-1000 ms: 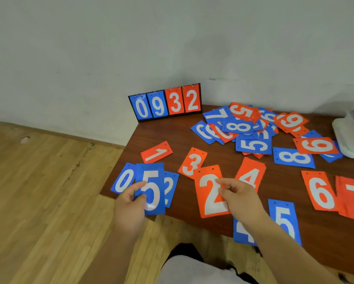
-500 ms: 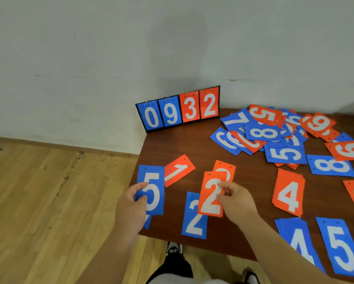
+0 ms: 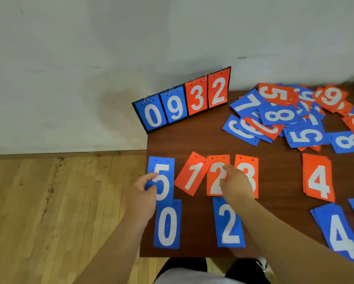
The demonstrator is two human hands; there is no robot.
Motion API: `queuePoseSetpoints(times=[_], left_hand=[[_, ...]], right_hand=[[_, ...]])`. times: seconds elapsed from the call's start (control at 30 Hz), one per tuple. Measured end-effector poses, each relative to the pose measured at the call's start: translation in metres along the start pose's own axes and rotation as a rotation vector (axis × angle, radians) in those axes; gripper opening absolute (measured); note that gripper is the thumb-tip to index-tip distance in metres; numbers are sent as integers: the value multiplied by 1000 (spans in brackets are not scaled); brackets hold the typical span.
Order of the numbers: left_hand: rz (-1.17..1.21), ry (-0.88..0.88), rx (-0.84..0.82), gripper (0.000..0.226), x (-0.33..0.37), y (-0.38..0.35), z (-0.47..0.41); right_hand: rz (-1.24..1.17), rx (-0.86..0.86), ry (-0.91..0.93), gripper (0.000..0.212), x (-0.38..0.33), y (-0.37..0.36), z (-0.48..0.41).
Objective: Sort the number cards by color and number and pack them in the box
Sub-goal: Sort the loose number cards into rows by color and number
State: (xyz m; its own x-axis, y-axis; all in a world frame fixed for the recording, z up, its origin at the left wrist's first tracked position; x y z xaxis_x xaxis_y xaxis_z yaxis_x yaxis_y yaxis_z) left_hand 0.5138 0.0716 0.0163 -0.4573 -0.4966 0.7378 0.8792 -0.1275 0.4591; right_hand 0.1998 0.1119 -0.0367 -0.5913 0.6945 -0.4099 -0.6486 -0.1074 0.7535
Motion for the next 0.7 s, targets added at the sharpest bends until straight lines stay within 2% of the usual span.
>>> queuePoseSetpoints(times=[0.17, 0.3, 0.37, 0.57, 0.7], left_hand=[[12, 31, 1, 40, -9, 12, -21], [6, 65, -6, 45, -12, 15, -32], [-21, 53, -30, 44, -11, 13, -35], [-78, 44, -64, 40, -13, 3, -44], [-77, 53, -71, 40, -12, 0, -50]], right_hand=[[193, 149, 75, 51, -20, 1, 11], [305, -51, 250, 63, -43, -43, 29], [366, -118, 253, 70, -41, -60, 29], [497, -157, 260, 71, -54, -63, 13], [474, -179, 300, 68, -60, -65, 5]])
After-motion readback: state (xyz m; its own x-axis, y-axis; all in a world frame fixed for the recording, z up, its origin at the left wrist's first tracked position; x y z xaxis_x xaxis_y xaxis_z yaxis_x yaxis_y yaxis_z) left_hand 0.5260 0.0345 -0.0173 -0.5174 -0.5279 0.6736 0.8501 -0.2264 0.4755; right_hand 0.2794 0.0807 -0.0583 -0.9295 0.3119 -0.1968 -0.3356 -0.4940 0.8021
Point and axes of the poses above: each hand's wrist, its own z-axis away from the middle knuckle, its own y-axis out of the back of the hand, x = y × z, the point moved 9 cm from there along -z, towards the middle knuckle, and after that the axes turned 2 degrees about -z, right-handed, at the moved point
